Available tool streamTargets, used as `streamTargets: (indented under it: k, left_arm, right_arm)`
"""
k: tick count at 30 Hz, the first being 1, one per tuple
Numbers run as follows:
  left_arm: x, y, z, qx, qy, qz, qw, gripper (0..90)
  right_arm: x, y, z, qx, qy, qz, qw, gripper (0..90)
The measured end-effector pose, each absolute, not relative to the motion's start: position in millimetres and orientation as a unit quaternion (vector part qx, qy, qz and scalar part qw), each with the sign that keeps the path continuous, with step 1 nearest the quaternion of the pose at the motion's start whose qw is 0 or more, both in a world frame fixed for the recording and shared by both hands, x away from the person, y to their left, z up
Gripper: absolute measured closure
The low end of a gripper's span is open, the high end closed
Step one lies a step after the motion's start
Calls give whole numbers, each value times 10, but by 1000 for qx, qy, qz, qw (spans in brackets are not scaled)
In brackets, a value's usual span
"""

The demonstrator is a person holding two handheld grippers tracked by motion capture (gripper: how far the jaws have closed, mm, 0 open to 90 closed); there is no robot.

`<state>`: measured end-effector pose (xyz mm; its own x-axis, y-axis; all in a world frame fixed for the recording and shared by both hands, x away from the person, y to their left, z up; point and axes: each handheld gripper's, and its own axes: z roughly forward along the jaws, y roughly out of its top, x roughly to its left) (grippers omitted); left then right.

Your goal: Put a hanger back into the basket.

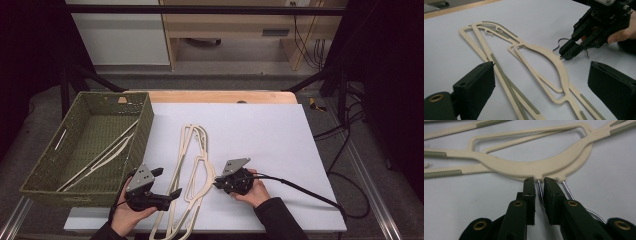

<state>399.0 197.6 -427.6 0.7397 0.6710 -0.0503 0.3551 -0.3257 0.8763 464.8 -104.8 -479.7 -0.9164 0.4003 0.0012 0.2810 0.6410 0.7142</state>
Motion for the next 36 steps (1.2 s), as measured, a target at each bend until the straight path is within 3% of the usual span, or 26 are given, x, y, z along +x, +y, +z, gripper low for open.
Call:
streamTargets:
  k: [5, 23, 24, 29, 36]
  left_arm:
    - [4004, 1930, -4291, 806, 317, 151, 475, 76]
    - [4116, 1124, -4494, 881, 258, 114, 380, 185]
    - [4129, 1077, -4516, 886, 253, 111, 373, 235]
    - [4164, 917, -4610, 902, 243, 107, 341, 319]
    - [4158, 923, -4604, 904, 248, 103, 333, 569]
  right_arm:
    - [4669, -1059, -4802, 166, 906, 385, 63, 891]
    - [4557, -1147, -4494, 178, 903, 386, 53, 895]
    - [4539, -1136, -4461, 178, 904, 383, 56, 895]
    - [4502, -1098, -4416, 178, 906, 379, 58, 895]
    - [4485, -1111, -4354, 176, 906, 380, 57, 895]
